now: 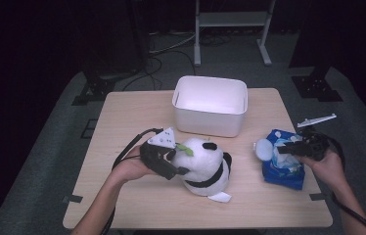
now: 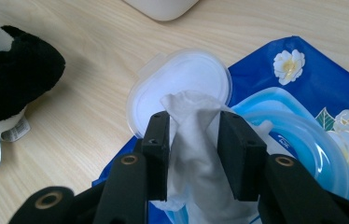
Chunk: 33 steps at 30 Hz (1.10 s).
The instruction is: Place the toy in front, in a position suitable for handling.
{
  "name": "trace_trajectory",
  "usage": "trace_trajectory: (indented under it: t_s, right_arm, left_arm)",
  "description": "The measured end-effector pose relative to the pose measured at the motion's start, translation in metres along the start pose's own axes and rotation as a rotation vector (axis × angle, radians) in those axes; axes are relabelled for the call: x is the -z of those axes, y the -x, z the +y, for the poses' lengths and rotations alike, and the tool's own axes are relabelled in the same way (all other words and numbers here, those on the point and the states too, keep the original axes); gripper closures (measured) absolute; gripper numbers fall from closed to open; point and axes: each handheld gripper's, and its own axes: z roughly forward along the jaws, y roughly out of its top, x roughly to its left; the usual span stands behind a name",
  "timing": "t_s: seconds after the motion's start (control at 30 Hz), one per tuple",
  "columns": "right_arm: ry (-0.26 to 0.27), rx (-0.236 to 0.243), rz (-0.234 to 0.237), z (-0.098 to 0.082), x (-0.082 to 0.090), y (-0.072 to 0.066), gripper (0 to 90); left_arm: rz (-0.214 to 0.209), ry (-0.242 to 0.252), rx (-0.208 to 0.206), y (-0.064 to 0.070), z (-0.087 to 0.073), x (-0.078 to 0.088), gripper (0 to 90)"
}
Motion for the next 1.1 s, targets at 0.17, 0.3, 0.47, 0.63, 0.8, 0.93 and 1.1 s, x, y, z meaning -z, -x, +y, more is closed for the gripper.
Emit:
trace_trajectory:
  t_s: [0.17,0.3,0.47,0.63,0.8,0.93,1.1]
  right_arm:
    - [0.010,0.005,0.000,0.001,0.003,-0.001,60.0]
    - [0.021,0.018,-0.002,0.003,0.008,-0.005,59.1]
    - [0.040,0.047,0.004,0.008,0.015,-0.015,58.8]
    - [0.047,0.097,0.036,0.016,0.014,-0.031,58.8]
    - [0.053,0.141,0.090,0.024,0.008,-0.048,58.8]
    - [0.055,0.168,0.121,0.028,0.004,-0.058,58.8]
    - [0.058,0.191,0.162,0.031,-0.001,-0.066,58.1]
  left_arm:
    - [0.000,0.000,0.000,0.000,0.000,0.000,22.2]
    - [0.001,0.003,0.006,0.000,-0.001,0.000,22.2]
    - [0.001,0.006,0.010,0.000,-0.002,0.001,22.2]
    - [0.001,0.010,0.017,-0.001,-0.003,0.001,22.1]
    - [0.001,0.009,0.024,-0.001,-0.006,0.003,22.1]
    - [0.003,0.011,0.030,-0.002,-0.008,0.004,22.1]
    - [0.003,0.012,0.035,-0.003,-0.010,0.006,22.1]
